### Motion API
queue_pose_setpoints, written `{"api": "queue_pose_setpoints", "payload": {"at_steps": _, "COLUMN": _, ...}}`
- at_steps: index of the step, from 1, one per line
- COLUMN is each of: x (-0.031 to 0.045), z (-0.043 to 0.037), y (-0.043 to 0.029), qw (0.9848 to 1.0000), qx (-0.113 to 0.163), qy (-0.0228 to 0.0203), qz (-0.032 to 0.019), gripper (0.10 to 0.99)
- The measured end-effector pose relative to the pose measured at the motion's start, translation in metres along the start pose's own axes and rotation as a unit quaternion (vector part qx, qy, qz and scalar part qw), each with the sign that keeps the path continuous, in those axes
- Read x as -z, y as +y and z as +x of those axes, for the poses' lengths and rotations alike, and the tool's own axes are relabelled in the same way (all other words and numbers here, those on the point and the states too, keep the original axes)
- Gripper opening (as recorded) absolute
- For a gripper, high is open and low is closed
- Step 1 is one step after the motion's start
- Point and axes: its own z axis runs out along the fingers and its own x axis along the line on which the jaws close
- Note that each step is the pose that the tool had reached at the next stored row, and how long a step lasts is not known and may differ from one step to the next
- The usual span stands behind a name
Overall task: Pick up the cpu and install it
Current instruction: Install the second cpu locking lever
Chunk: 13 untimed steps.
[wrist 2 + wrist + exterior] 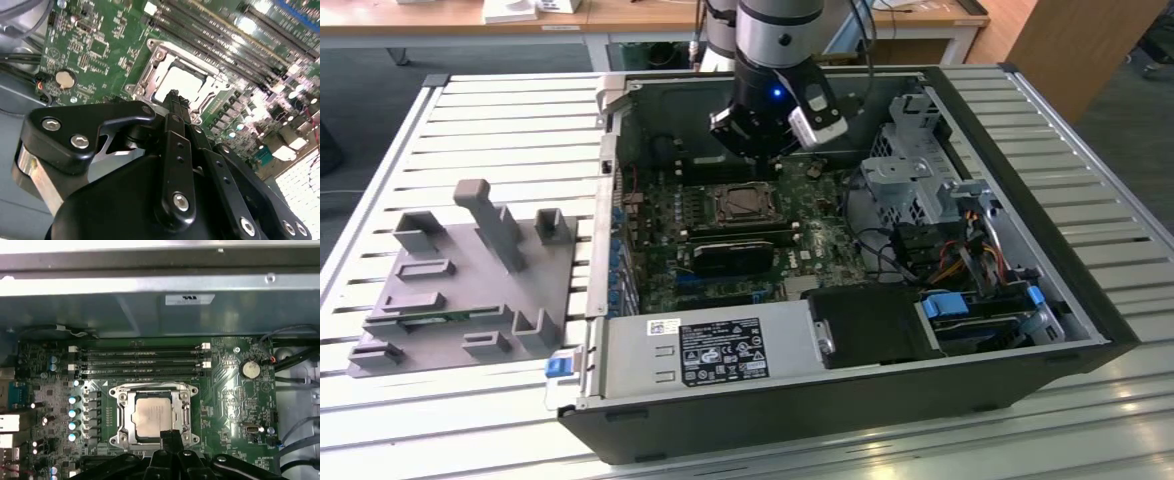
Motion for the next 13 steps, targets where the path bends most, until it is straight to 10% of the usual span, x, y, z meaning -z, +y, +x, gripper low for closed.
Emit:
{"api": "queue_pose_setpoints", "payload": {"at_steps": 6, "x": 0.0011, "z": -0.0007, "y": -0.0156, "qw": 1.0000, "qx": 0.000, "qy": 0.0003, "qz": -0.0010, "gripper": 0.106}}
{"api": "queue_pose_setpoints", "payload": {"at_steps": 13, "x": -0.0015, "z": -0.0013, "y": -0.0232, "qw": 0.9998, "qx": -0.001, "qy": 0.0120, "qz": -0.0137, "gripper": 0.106}}
